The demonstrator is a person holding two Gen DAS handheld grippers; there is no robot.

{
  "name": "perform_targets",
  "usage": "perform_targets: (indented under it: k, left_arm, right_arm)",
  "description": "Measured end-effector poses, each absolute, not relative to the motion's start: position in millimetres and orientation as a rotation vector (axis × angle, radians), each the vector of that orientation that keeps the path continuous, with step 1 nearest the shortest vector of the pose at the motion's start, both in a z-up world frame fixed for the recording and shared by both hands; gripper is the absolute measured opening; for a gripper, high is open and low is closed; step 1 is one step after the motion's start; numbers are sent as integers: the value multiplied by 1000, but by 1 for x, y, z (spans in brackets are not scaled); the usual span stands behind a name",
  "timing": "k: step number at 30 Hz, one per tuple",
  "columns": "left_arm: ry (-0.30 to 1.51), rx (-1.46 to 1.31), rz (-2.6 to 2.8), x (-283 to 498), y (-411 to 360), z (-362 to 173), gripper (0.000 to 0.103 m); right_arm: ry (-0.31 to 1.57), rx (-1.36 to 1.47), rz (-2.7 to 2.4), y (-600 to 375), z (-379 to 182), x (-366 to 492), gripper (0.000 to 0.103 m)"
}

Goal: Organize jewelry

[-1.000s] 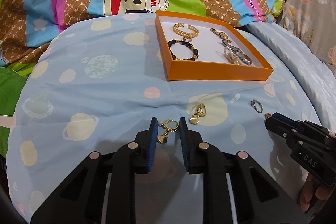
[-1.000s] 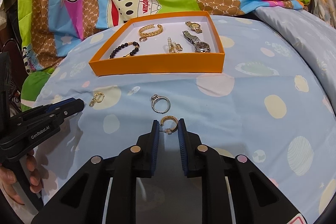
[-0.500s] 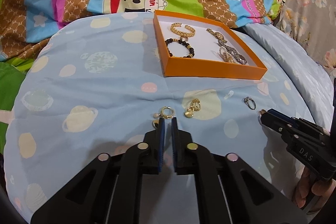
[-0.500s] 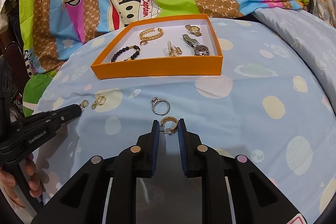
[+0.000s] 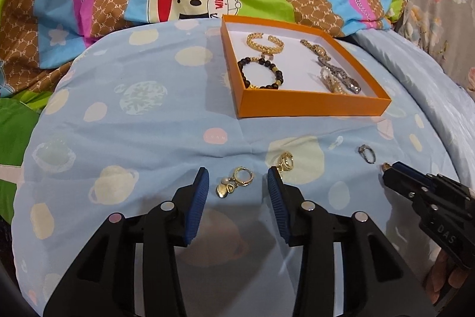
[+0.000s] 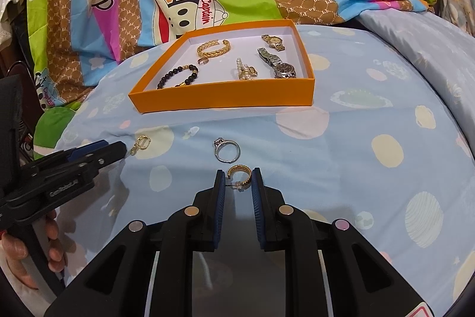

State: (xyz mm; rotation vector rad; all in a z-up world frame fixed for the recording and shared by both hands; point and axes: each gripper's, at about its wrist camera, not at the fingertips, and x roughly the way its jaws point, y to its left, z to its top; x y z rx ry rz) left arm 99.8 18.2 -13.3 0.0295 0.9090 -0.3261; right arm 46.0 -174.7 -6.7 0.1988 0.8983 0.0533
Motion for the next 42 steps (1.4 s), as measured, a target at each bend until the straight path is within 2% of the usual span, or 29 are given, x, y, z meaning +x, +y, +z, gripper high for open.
perform_targets:
  k: [3, 4, 7, 19, 32, 42]
  left_arm:
    - [905, 53, -337, 99, 15, -14, 29]
    - [905, 52, -344, 98, 14, -14, 19]
    - [909, 44, -362, 98, 15, -15, 8]
    - [889, 11, -383, 85, 20, -6, 8]
    - [792, -27, -426, 68, 30, 42, 8]
    - [712, -6, -469, 106, -2, 70, 8]
  right_arm:
    - [902, 208, 56, -176, -8, 47, 17]
    - [902, 212, 56, -177, -8, 47, 17]
    - [902, 216, 58, -177, -8, 47, 17]
    - [874, 203, 58, -175, -1, 44, 17]
    - [796, 195, 83, -171, 34, 41, 17]
    - [756, 179, 108, -179, 55, 84, 17]
